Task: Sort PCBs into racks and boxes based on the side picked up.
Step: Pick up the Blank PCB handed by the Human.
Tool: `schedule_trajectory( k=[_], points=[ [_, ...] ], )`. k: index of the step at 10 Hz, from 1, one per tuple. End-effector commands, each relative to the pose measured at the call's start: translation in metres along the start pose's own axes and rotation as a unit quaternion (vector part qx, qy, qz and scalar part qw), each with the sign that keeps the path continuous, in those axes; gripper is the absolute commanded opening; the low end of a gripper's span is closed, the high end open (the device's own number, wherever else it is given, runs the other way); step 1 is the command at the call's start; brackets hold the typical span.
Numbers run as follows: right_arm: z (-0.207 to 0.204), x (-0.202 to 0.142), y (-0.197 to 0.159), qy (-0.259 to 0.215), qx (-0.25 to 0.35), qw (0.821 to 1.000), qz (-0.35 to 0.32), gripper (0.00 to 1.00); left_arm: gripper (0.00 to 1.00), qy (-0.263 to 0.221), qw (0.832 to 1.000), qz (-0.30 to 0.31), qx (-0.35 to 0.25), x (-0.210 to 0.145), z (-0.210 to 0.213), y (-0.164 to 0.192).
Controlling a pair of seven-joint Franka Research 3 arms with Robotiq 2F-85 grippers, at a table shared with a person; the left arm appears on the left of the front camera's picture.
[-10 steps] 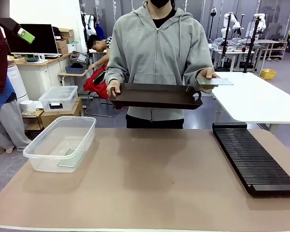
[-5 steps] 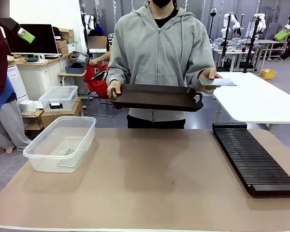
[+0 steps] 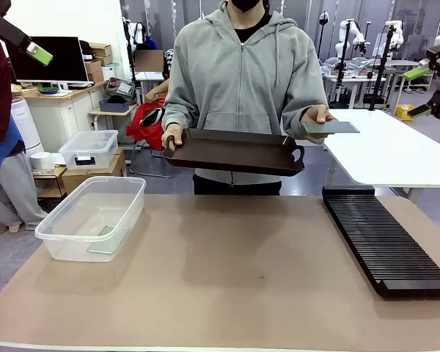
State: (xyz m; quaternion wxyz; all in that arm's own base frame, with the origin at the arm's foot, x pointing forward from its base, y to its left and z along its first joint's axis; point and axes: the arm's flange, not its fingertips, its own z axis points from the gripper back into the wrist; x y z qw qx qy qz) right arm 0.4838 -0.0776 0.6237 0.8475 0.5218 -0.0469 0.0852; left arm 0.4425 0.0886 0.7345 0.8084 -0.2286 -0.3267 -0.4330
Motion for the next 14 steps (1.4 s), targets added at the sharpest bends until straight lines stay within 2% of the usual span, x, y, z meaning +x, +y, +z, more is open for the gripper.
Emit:
schedule_trajectory(
  k=[1,3,4,5,9,10,14],
  points=[
    [-0.02,-0.011,-0.01,-0.041,0.024,0.999,-0.018,1.0,1.0,-0.003,1.0,0.002,0.003,-0.001,0.0,0.0],
    [-0.035,-0.02,-0.027,-0.051,0.036,0.998,-0.027,1.0,1.0,-0.003,1.0,0.002,0.003,-0.001,0.0,0.0],
    [-0.038,-0.019,-0.02,-0.058,-0.016,0.998,0.023,1.0,1.0,-0.003,1.0,0.002,0.003,-0.001,0.0,0.0],
    [-0.024,-0.008,-0.028,-0.028,0.024,0.999,-0.031,1.0,1.0,-0.003,1.0,0.002,0.003,-0.001,0.0,0.0],
    [-0.029,-0.011,-0.029,-0.034,0.017,0.999,-0.02,1.0,1.0,-0.003,1.0,0.002,0.003,-0.001,0.0,0.0],
    [-0.033,0.004,-0.044,-0.052,0.051,0.996,-0.047,1.0,1.0,-0.003,1.0,0.002,0.003,-0.001,0.0,0.0],
    [-0.064,0.039,-0.087,-0.042,0.1,0.989,-0.102,1.0,1.0,-0.003,1.0,0.002,0.003,-0.001,0.0,0.0]
  ],
)
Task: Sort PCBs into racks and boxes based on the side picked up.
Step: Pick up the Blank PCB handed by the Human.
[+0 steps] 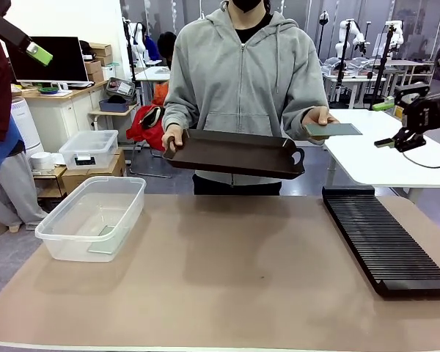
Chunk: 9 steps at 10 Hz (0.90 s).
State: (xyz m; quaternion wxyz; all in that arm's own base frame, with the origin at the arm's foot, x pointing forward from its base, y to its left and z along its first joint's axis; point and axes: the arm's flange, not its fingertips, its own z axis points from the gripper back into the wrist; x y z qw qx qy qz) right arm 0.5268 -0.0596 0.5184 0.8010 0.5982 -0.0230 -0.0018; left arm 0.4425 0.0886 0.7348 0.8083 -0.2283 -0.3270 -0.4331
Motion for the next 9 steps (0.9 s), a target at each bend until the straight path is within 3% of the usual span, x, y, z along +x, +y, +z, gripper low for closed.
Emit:
schedule_trajectory(
  k=[1,9],
  points=[
    [-0.01,0.021,-0.001,-0.006,0.03,0.999,-0.022,1.0,1.0,-0.003,1.0,0.002,0.003,-0.001,-0.001,0.0],
    [-0.049,0.04,-0.008,0.026,0.059,0.997,-0.034,1.0,1.0,-0.003,1.0,0.002,0.003,-0.001,-0.001,0.0]
  ],
)
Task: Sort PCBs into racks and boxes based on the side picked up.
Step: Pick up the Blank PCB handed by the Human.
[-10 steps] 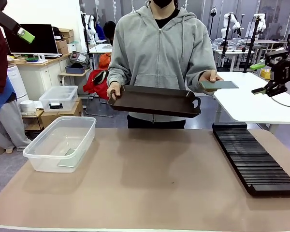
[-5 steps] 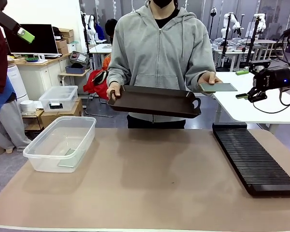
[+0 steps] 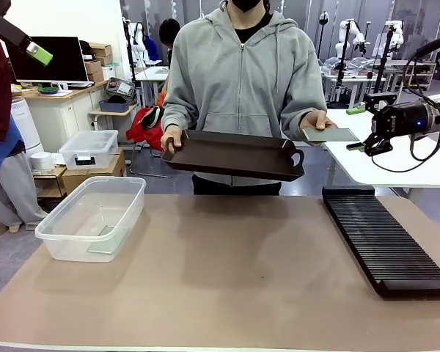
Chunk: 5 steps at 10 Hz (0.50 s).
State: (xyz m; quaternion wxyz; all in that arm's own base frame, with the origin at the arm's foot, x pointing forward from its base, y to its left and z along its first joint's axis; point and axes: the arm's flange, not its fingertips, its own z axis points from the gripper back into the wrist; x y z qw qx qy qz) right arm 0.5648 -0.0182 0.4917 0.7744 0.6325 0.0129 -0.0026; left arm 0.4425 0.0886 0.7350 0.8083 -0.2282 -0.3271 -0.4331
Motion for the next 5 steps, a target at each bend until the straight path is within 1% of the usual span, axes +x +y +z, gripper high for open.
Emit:
schedule_trajectory(
  k=[1,5],
  points=[
    [-0.003,0.005,0.008,-0.004,0.018,1.0,-0.006,1.0,1.0,-0.003,1.0,0.002,0.003,-0.001,-0.001,0.0],
    [-0.017,0.012,0.013,0.004,0.022,1.0,0.017,1.0,1.0,-0.003,1.0,0.002,0.003,-0.001,-0.001,0.0]
  ],
)
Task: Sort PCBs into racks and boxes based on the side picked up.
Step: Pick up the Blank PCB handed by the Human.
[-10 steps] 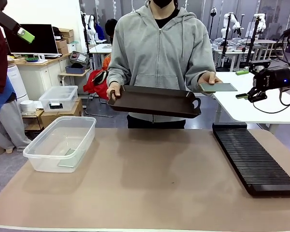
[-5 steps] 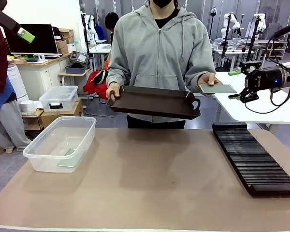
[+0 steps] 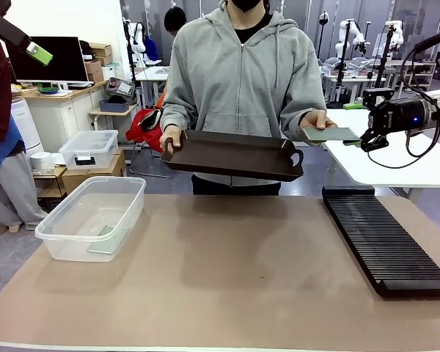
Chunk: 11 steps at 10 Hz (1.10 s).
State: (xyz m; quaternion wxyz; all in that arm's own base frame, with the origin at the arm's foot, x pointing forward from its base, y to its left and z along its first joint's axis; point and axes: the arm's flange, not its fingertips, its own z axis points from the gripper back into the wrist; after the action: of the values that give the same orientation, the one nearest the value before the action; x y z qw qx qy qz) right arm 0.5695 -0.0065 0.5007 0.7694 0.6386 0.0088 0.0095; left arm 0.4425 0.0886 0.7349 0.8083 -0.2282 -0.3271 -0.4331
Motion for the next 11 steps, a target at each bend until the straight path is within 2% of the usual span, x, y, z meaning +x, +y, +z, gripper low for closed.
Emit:
schedule_trajectory(
  k=[1,2,3,4,5,6,8,9,10,11],
  points=[
    [-0.01,0.011,0.001,0.004,0.019,1.0,0.011,1.0,1.0,-0.003,1.0,0.002,0.003,-0.001,-0.001,0.0],
    [-0.014,0.012,0.001,0.01,0.02,1.0,0.017,1.0,1.0,-0.003,1.0,0.002,0.003,-0.001,-0.001,0.0],
    [-0.015,0.012,-0.001,0.012,0.024,0.999,0.022,0.96,1.0,-0.003,1.0,0.002,0.003,-0.001,-0.001,0.0],
    [-0.014,0.012,-0.003,0.016,0.021,0.999,0.029,0.4,1.0,-0.003,1.0,0.002,0.003,-0.001,-0.001,0.0],
    [-0.014,0.012,-0.004,0.017,0.028,0.999,0.029,0.36,1.0,-0.003,1.0,0.002,0.003,-0.001,-0.001,0.0],
    [-0.013,0.012,-0.004,0.014,0.029,0.999,0.027,0.0,1.0,-0.003,1.0,0.002,0.003,-0.001,-0.001,0.0],
    [-0.007,0.009,-0.003,0.014,0.034,0.999,0.024,0.0,1.0,-0.003,1.0,0.002,0.003,-0.001,-0.001,0.0],
    [-0.004,0.008,-0.005,0.011,0.037,0.999,0.024,0.13,1.0,-0.003,1.0,0.002,0.003,-0.001,-0.001,0.0],
    [-0.001,0.007,-0.004,0.013,0.041,0.999,0.023,0.04,1.0,-0.003,1.0,0.002,0.003,-0.001,-0.001,0.0],
    [0.001,0.006,-0.004,0.017,0.044,0.999,0.022,0.0,1.0,-0.003,1.0,0.002,0.003,-0.001,-0.001,0.0]
  ],
)
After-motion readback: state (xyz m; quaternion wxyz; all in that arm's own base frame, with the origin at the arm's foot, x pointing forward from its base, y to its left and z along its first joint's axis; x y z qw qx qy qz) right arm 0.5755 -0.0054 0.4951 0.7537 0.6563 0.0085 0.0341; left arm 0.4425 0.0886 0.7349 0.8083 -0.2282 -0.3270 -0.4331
